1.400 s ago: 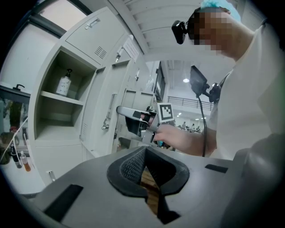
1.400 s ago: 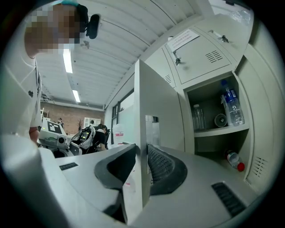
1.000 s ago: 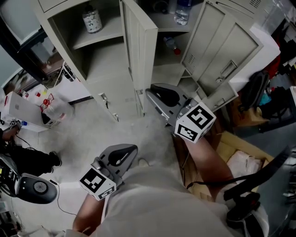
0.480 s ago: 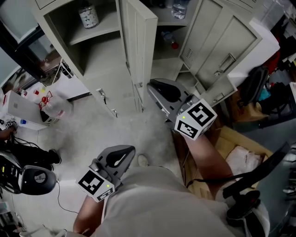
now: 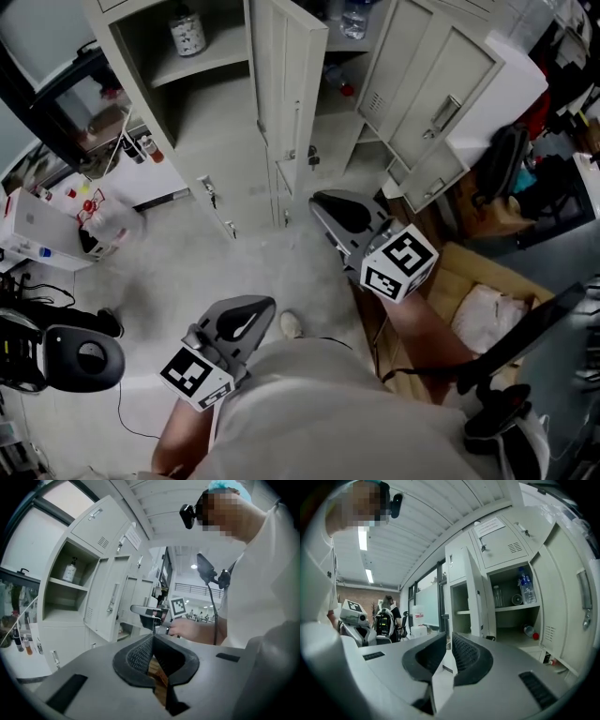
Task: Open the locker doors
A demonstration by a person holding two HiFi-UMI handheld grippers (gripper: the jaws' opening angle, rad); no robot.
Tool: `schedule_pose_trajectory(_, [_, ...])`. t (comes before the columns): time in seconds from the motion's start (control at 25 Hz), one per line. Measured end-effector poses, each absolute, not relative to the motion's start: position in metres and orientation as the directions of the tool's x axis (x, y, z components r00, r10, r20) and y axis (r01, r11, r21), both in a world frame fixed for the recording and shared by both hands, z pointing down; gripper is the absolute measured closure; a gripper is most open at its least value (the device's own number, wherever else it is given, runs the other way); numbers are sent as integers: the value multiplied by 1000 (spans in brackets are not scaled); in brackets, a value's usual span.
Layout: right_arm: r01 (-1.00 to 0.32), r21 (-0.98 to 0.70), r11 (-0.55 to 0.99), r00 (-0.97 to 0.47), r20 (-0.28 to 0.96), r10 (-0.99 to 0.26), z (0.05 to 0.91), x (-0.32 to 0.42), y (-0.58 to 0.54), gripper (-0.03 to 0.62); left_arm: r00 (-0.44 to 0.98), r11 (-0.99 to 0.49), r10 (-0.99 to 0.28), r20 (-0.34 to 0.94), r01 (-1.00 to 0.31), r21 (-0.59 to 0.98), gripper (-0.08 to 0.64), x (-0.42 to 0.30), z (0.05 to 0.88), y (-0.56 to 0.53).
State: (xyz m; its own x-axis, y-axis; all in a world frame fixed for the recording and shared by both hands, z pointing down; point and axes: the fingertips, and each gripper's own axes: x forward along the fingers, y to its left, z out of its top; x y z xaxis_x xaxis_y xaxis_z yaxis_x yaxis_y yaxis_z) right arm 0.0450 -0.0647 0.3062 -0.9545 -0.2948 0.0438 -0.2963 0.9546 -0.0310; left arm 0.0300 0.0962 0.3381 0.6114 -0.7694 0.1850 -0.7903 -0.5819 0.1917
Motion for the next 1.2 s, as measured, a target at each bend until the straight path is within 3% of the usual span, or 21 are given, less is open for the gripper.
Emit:
schedule_pose_trajectory(0.36, [-332,-92,939,-938,142,-317,341,67,53,555,611,-583,-770,185,-791,187,551,29,337,180])
schedule_pose_trajectory(0.72, [-290,-48,956,-938,211,-274,365,78,164,555,640,-612,-746,185,-768,187,551,53,354,258])
schedule_pose_trajectory(1.2, [-249,-15,968,-945,223,-240,366,116,199,557,618,-602,-757,214,-786,139,551,95,354,277])
